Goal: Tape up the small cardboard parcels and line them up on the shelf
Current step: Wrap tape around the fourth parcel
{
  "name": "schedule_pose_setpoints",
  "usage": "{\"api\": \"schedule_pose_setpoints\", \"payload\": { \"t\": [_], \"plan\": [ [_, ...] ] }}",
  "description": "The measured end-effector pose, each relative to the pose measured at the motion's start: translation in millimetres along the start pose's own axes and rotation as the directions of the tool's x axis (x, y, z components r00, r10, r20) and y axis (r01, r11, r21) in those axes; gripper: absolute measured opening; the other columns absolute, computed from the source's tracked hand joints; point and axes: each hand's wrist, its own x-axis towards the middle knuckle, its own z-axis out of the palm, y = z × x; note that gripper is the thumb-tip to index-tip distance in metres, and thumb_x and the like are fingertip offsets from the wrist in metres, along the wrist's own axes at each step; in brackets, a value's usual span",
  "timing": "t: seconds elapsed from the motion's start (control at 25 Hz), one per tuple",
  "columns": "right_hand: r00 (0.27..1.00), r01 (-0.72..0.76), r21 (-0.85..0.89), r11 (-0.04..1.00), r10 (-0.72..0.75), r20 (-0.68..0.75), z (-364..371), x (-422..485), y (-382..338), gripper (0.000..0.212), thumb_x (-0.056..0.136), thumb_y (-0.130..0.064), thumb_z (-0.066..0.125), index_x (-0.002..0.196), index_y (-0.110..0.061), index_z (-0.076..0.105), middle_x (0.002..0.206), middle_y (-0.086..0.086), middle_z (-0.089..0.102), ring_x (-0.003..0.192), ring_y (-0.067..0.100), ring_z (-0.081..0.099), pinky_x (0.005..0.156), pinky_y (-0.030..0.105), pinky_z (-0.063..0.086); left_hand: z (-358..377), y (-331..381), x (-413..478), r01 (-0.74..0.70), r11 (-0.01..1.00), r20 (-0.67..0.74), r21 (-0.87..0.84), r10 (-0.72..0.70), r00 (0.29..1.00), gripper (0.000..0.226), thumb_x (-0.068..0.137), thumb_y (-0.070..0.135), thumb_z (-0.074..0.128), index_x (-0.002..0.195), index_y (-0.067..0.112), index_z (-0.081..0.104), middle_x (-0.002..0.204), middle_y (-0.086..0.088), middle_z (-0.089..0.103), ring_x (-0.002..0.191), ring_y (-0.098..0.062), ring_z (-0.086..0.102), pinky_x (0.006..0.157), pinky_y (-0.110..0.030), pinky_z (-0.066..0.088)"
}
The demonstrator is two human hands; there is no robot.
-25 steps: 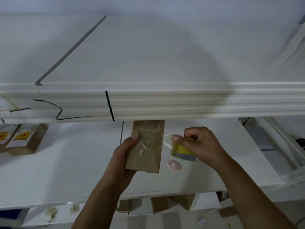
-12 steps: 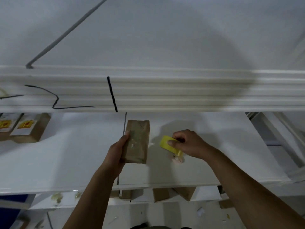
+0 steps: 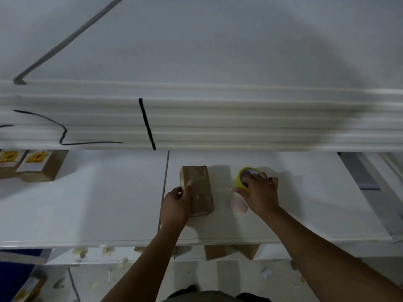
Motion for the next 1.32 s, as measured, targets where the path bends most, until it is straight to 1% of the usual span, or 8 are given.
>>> {"api": "schedule_pose_setpoints", "payload": {
  "t": [0.16,0.32,0.44,0.6,0.72,0.8,0.92,1.32],
  "plan": [
    [0.952,0.054,0.214,0.975,0.014,-0.305,1,-31,-8,0.033,0.082,-0.047,0.076,0.083,-0.019,0.059,0.090,0.003,0.058,0.088,0.033,0.057,0.076,0.043,0.040,1,-7,8,-0.027,0.991,0.005,0.134,0.026,1.000,0.049,0.092,0.086,0.037,0.098,0.043,0.060,0.087,0.017,0.064,0.074,0.006,0.055,0.059,-0.021,0.043],
    [0.995,-0.017,0.145,0.989,0.030,-0.090,12,-63,-23,0.032,0.093,-0.045,0.070,0.093,-0.014,0.065,0.092,0.010,0.061,0.083,0.038,0.065,0.068,0.043,0.050,0,-12,19,-0.004,0.983,0.027,0.181,-0.001,1.000,0.075,0.090,0.090,0.035,0.125,0.033,0.069,0.104,0.009,0.067,0.092,-0.016,0.065,0.074,-0.032,0.049],
    [0.991,-0.134,0.295,0.946,0.123,0.057,12,-70,-27,0.030,0.103,-0.039,0.060,0.105,-0.009,0.061,0.104,0.012,0.065,0.095,0.037,0.066,0.073,0.043,0.052,-2,-13,24,0.020,0.981,0.043,0.193,-0.028,0.999,0.081,0.087,0.092,0.034,0.131,0.033,0.067,0.115,0.006,0.071,0.105,-0.023,0.068,0.086,-0.040,0.053],
    [0.953,-0.300,0.735,0.609,0.223,0.204,-3,-64,-38,0.013,0.109,-0.017,0.052,0.116,-0.008,0.058,0.100,0.006,0.074,0.082,0.028,0.067,0.074,0.035,0.052,-3,-11,22,0.016,0.982,0.038,0.189,-0.023,0.999,0.083,0.085,0.094,0.033,0.132,0.034,0.066,0.110,0.008,0.068,0.098,-0.019,0.064,0.081,-0.037,0.050],
    [0.928,-0.369,0.831,0.415,0.211,0.307,-13,-48,-53,0.013,0.110,-0.011,0.046,0.112,-0.014,0.059,0.094,0.006,0.071,0.061,0.013,0.055,0.060,0.029,0.049,-3,-12,21,0.011,0.983,0.043,0.181,-0.019,0.999,0.084,0.084,0.095,0.032,0.131,0.034,0.066,0.116,0.007,0.072,0.103,-0.020,0.068,0.082,-0.038,0.052],
    [0.939,-0.341,0.808,0.480,0.219,0.265,-14,-38,-59,0.018,0.110,-0.026,0.050,0.099,-0.016,0.060,0.080,0.002,0.073,0.062,0.009,0.060,0.064,0.029,0.047,-4,-11,19,0.004,0.986,0.047,0.166,-0.012,0.999,0.085,0.083,0.096,0.032,0.131,0.035,0.066,0.110,0.011,0.071,0.098,-0.016,0.067,0.074,-0.033,0.049],
    [0.939,-0.337,0.773,0.538,0.250,0.236,-14,-23,-71,0.034,0.107,-0.043,0.053,0.088,-0.014,0.057,0.075,0.010,0.072,0.079,0.030,0.069,0.072,0.038,0.052,-4,-10,18,-0.004,0.986,0.047,0.165,-0.004,0.999,0.084,0.081,0.097,0.031,0.129,0.038,0.066,0.100,0.017,0.066,0.086,-0.008,0.063,0.064,-0.026,0.042],
    [0.938,-0.218,0.410,0.886,0.075,0.337,14,-34,-79,0.019,0.102,-0.040,0.045,0.094,-0.023,0.046,0.102,0.016,0.073,0.100,0.043,0.067,0.071,0.040,0.043,-2,-15,25,-0.001,0.975,0.021,0.223,-0.004,1.000,0.075,0.092,0.088,0.030,0.129,0.033,0.066,0.109,0.010,0.068,0.093,-0.016,0.063,0.076,-0.034,0.047]
  ]
}}
